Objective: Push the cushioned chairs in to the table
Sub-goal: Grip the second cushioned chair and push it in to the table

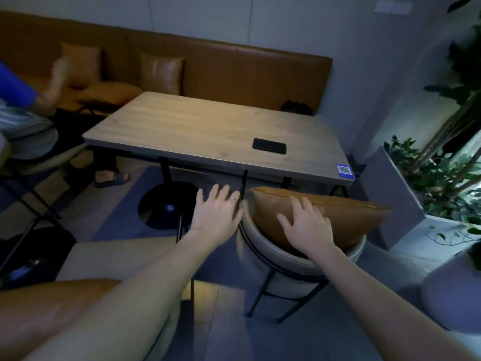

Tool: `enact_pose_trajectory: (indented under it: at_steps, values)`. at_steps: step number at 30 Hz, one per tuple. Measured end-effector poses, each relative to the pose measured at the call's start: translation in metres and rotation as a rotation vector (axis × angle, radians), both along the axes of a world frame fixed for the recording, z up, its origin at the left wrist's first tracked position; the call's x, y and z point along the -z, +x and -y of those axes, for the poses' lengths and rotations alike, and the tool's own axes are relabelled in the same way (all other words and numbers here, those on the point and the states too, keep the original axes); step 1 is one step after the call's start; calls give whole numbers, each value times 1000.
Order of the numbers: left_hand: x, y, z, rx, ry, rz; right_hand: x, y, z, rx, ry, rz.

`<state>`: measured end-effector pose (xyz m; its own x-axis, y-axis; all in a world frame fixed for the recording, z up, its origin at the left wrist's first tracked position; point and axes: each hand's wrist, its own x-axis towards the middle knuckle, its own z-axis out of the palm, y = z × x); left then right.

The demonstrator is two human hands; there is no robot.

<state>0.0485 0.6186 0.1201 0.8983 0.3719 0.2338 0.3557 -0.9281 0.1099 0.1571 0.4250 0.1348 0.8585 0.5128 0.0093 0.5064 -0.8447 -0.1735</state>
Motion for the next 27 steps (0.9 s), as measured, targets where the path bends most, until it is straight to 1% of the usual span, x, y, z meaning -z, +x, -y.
enact_pose_trajectory:
  at_steps: [3, 6, 10, 13, 16, 19, 21, 25, 27]
  values:
    - [-37, -45, -36, -78, 61, 12, -29, -39, -34, -99, 20, 118]
    - [-75, -101, -62, -153, 103, 64, -60, -86, -62, -183, 67, 254]
    - [-128, -185, -77, -243, 165, 192, -105, -155, -86, -271, 199, 417]
    - [-155, -245, -79, -273, 169, 268, -131, -206, -97, -296, 318, 453]
    - [-162, -297, -85, -319, 129, 256, -135, -256, -106, -304, 391, 367]
    - [-150, -343, -98, -402, 27, 214, -115, -296, -115, -298, 432, 207]
    - [-132, -372, -107, -489, -112, 201, -93, -320, -121, -262, 451, 72]
    - [-84, -424, -122, -701, -472, 258, -39, -361, -134, -132, 437, -215]
    - [-58, -446, -129, -770, -597, 240, -14, -378, -141, -67, 421, -344]
